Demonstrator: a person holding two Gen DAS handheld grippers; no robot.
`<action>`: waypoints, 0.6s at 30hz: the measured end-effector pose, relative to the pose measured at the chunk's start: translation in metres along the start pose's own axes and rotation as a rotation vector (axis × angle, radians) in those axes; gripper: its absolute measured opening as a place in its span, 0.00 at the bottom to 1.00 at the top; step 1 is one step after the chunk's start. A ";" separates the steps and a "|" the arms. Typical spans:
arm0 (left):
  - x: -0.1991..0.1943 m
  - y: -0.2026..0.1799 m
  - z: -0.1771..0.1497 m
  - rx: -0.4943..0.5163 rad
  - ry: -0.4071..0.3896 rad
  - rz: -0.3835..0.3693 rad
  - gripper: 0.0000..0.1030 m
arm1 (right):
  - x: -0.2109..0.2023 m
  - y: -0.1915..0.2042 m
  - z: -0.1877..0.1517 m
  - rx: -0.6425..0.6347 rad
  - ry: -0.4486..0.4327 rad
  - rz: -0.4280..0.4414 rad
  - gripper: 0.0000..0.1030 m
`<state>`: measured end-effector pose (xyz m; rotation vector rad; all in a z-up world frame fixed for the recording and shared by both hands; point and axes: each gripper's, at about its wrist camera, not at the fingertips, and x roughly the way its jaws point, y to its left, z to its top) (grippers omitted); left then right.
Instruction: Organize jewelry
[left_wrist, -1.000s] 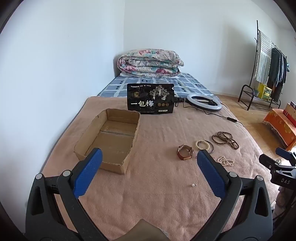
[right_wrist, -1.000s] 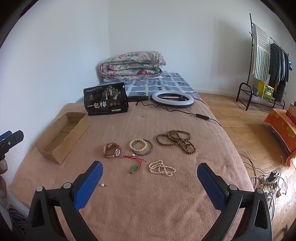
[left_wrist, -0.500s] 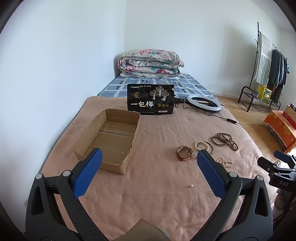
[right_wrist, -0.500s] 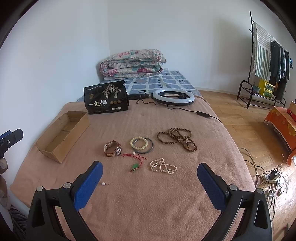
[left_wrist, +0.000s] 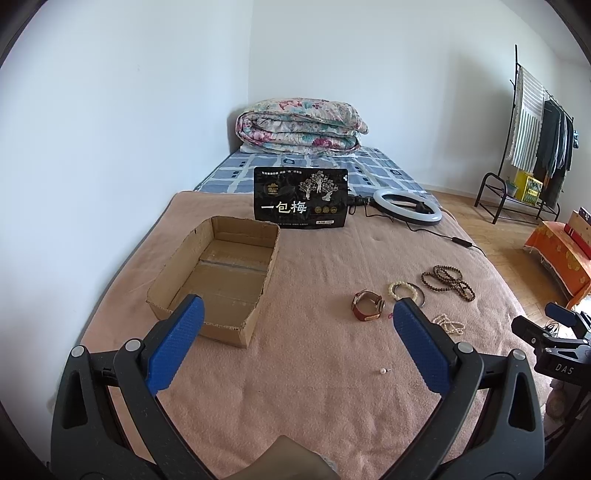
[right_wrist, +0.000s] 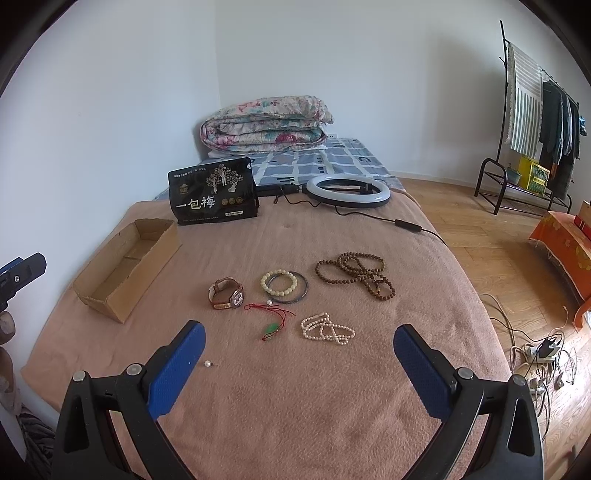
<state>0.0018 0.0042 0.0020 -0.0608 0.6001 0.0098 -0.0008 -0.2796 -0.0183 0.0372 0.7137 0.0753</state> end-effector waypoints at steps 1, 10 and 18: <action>0.000 0.000 0.000 -0.001 0.000 0.000 1.00 | 0.000 0.000 0.000 0.000 0.000 0.000 1.00; 0.000 0.000 0.000 -0.003 0.000 0.000 1.00 | 0.002 0.000 -0.001 0.007 0.014 0.010 1.00; 0.000 0.000 0.000 -0.004 0.000 0.000 1.00 | 0.001 -0.002 0.000 0.011 0.013 0.011 1.00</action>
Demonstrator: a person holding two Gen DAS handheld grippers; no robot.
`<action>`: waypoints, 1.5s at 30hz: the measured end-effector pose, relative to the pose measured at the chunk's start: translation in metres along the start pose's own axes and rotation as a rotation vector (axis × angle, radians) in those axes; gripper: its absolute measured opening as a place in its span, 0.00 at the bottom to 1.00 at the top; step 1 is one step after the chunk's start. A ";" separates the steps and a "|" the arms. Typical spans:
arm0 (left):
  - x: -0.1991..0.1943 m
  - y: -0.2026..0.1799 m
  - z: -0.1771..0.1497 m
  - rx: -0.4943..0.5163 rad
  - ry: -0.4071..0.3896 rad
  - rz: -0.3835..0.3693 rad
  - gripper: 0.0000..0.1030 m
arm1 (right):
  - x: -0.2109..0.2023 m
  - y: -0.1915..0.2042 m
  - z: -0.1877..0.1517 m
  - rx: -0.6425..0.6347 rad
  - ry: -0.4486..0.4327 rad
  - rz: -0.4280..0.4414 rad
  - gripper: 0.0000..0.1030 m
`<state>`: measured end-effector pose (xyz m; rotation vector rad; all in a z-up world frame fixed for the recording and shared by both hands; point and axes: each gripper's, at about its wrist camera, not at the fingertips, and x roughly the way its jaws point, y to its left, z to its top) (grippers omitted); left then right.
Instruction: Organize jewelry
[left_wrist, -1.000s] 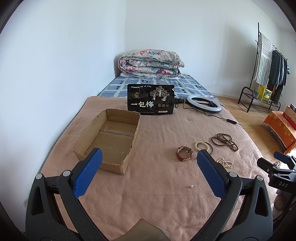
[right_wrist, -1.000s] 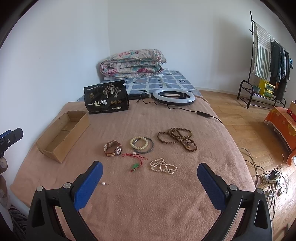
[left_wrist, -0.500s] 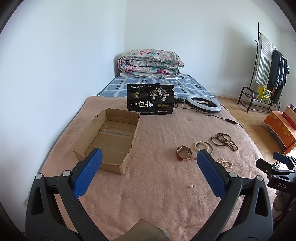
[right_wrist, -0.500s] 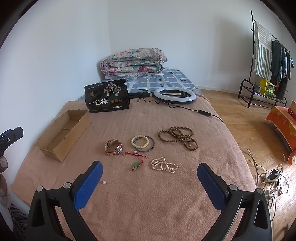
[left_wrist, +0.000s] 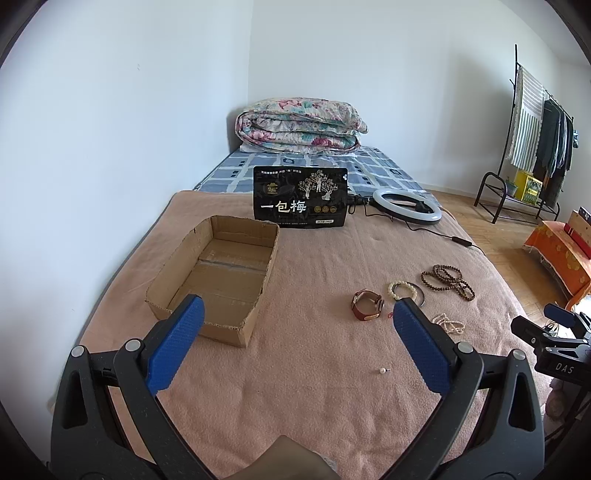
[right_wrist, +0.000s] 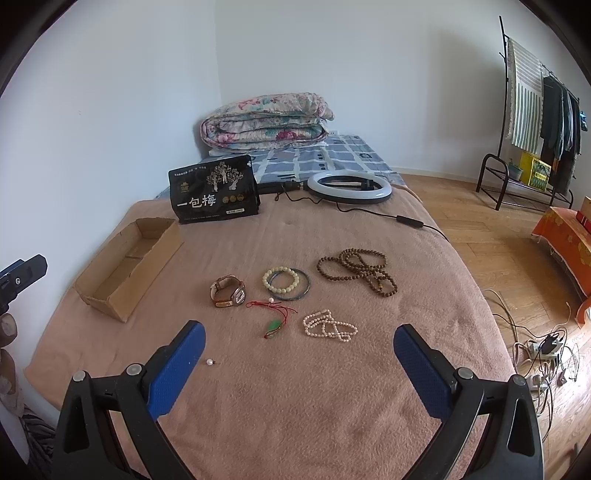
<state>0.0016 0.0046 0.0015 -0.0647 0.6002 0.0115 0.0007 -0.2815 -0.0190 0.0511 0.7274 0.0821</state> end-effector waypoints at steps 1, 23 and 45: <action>0.000 0.001 0.000 -0.001 0.000 0.000 1.00 | 0.000 0.000 0.000 0.000 0.000 0.001 1.00; 0.004 0.000 -0.003 0.000 0.008 -0.002 1.00 | 0.001 0.002 -0.001 0.001 0.008 0.007 1.00; 0.033 -0.026 -0.012 0.043 0.133 -0.044 1.00 | 0.005 -0.021 -0.001 0.081 0.037 0.004 1.00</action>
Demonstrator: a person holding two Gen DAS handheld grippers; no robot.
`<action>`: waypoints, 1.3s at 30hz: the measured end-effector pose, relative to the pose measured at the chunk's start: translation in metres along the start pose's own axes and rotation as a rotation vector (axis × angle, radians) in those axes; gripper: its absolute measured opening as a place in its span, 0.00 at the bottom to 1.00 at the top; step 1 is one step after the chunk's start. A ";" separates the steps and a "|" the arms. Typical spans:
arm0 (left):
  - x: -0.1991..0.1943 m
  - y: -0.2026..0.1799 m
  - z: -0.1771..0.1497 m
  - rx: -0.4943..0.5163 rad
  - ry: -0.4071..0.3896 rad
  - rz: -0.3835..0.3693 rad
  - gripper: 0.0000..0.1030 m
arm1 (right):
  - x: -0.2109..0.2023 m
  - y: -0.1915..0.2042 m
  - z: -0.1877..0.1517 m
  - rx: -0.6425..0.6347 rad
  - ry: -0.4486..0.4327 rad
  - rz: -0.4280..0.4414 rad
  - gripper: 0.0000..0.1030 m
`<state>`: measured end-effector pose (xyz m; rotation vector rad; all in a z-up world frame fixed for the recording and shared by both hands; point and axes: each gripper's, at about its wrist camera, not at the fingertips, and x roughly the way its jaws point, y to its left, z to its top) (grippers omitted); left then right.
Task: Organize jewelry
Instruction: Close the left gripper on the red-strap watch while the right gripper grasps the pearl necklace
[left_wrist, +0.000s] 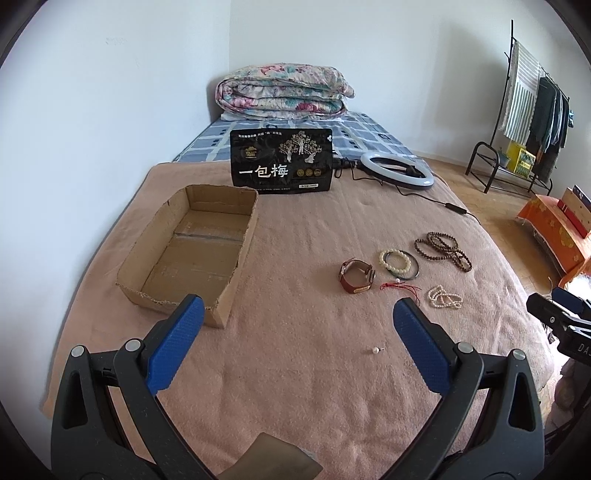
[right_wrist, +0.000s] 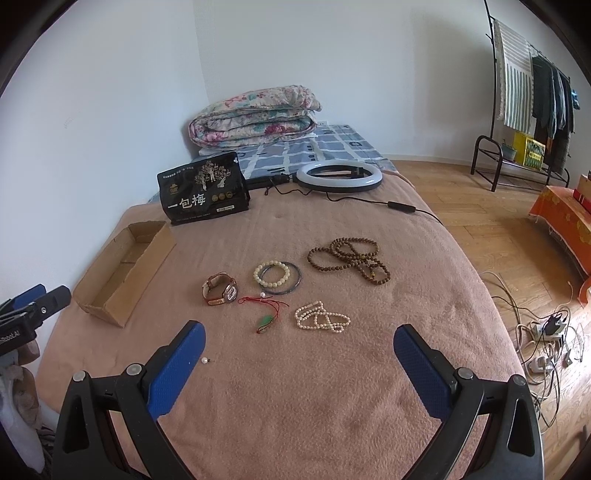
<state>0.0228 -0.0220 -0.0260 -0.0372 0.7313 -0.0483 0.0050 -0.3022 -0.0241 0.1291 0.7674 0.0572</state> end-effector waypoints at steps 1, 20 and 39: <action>0.002 -0.002 0.002 0.004 0.001 0.002 1.00 | 0.000 -0.002 0.000 0.006 0.002 -0.002 1.00; 0.076 -0.032 0.044 0.087 0.087 -0.080 1.00 | 0.033 -0.027 0.012 -0.038 0.072 -0.007 1.00; 0.193 -0.052 0.049 0.031 0.335 -0.104 0.72 | 0.120 -0.030 0.013 -0.241 0.165 0.058 0.91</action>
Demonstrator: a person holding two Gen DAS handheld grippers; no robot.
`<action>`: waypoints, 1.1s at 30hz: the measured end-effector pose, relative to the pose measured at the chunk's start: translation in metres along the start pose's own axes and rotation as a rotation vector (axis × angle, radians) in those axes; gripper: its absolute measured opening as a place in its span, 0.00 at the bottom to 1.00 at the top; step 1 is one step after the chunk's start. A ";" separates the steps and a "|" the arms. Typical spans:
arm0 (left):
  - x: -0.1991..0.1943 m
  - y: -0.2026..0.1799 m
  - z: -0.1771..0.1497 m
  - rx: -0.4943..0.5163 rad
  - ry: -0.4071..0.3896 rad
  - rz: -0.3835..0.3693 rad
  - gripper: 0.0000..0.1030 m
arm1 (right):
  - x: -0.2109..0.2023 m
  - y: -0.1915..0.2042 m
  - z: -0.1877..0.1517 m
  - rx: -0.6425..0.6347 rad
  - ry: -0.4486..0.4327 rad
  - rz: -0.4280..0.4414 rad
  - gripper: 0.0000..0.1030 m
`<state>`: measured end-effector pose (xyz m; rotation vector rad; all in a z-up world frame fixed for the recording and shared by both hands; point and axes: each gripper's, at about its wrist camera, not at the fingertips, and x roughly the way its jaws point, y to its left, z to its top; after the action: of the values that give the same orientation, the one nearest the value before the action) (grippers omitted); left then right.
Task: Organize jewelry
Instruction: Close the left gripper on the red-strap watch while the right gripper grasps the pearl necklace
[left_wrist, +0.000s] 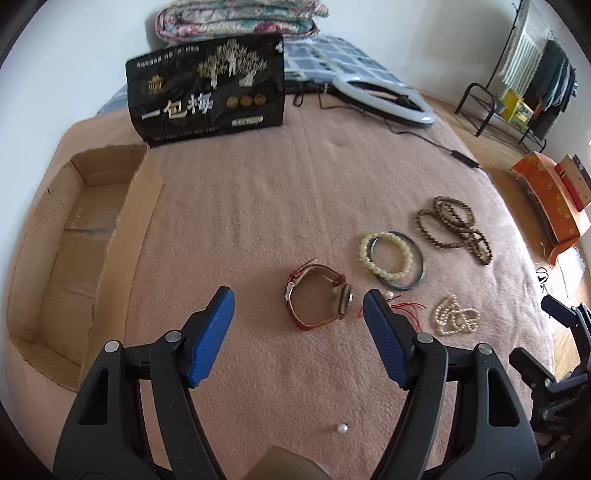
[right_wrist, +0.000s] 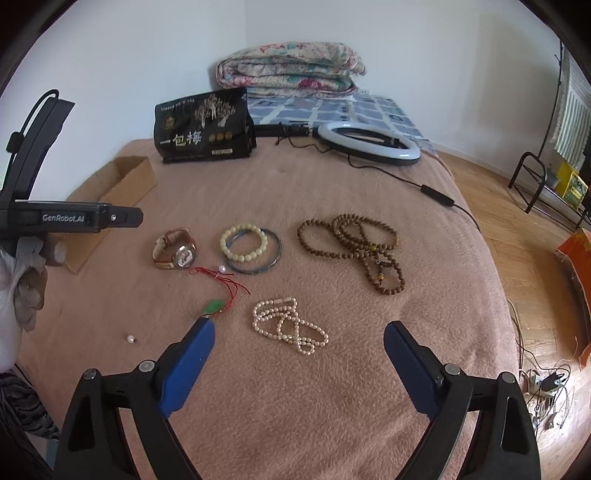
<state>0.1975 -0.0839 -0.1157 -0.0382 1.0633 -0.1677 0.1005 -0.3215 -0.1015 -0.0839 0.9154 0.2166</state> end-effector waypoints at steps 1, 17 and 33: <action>0.005 0.001 0.002 -0.006 0.014 0.001 0.72 | 0.004 0.001 0.000 -0.012 0.007 0.012 0.91; 0.064 0.022 -0.002 -0.109 0.166 -0.045 0.52 | 0.066 0.011 -0.008 -0.128 0.108 0.066 0.91; 0.079 0.025 0.000 -0.098 0.183 -0.066 0.37 | 0.109 0.003 -0.004 -0.145 0.151 0.030 0.93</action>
<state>0.2383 -0.0712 -0.1872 -0.1489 1.2536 -0.1815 0.1611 -0.3025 -0.1904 -0.2233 1.0515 0.3074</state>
